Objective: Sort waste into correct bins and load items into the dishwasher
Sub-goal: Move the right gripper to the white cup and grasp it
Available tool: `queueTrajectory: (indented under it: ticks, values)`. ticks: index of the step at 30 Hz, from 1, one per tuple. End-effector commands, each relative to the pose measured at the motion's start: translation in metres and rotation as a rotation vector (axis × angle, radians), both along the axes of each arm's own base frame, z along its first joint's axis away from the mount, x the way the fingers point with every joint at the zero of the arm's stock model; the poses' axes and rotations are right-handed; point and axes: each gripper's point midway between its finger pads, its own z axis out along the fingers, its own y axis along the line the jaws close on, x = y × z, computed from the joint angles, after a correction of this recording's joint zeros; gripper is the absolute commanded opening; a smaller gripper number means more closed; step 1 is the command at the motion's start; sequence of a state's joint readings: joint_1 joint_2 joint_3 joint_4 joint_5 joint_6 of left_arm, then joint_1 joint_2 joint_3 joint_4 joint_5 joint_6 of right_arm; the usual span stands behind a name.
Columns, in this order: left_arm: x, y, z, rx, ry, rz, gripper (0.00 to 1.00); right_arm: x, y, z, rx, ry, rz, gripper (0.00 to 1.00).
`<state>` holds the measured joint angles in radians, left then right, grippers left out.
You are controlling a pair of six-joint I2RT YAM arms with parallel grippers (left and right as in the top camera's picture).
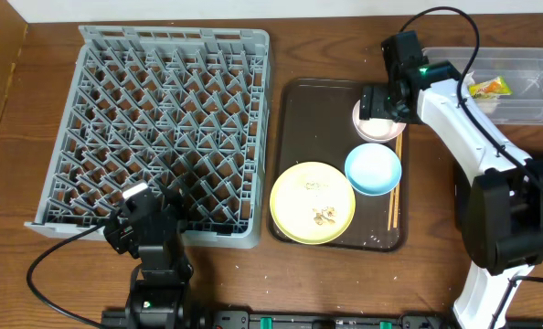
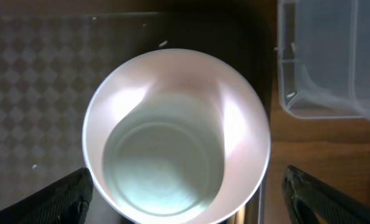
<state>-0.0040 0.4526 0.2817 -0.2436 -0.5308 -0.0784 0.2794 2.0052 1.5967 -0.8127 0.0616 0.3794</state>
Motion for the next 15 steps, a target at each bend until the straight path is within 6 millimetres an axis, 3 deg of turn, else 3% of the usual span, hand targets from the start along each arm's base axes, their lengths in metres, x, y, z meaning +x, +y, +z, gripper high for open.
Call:
queueTrajectory:
  ticks: [1,15]
  values:
    - [0.000,0.002,0.007,0.005,-0.015,0.012,1.00,-0.008,0.001,-0.018,-0.044,0.018,-0.001,0.95]
    - [0.000,0.002,0.007,0.005,-0.015,0.012,1.00,0.001,0.021,-0.017,-0.019,-0.042,0.034,0.87]
